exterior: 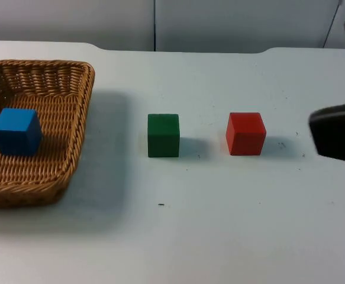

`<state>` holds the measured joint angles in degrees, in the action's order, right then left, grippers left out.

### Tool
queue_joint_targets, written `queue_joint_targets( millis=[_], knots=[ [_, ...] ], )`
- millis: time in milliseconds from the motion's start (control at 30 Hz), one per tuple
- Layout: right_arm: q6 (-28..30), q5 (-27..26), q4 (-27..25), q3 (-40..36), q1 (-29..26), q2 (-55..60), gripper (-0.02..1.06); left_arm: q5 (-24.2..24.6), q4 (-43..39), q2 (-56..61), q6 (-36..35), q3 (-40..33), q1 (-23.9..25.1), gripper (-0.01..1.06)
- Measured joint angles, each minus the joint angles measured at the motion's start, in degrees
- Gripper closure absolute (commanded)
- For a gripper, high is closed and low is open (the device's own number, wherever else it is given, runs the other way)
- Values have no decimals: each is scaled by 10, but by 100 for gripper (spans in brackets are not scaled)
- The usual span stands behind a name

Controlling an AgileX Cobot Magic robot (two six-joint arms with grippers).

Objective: Pick up the basket with the left hand and place the blue cube into the basket with the right hand.

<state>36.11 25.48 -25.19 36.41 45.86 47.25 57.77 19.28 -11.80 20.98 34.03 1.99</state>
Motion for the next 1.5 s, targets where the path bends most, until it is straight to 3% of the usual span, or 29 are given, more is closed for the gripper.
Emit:
queue_joint_targets(
  millis=[300, 467, 733, 967, 1333, 1500],
  knots=[
    [-36, 34, 15, -47, 0, -131, 0, 26, -55, 114, -79, 1, 0, 29],
    [-160, 95, 137, -54, 0, -197, 0, 63, -79, 115, -117, 1, 0, 29],
    [-262, 185, 228, -54, 0, -288, 0, 86, -147, 115, -165, -22, 0, 29],
    [-361, 266, 305, -54, 0, -384, 0, 86, -153, 115, -169, -26, 0, 29],
    [-395, 356, 331, -55, 0, -470, 0, 86, -159, 115, -172, -26, 0, 29],
    [-400, 366, 336, -67, 0, -470, 0, 86, -175, 115, -193, -26, 0, 29]
  ],
)
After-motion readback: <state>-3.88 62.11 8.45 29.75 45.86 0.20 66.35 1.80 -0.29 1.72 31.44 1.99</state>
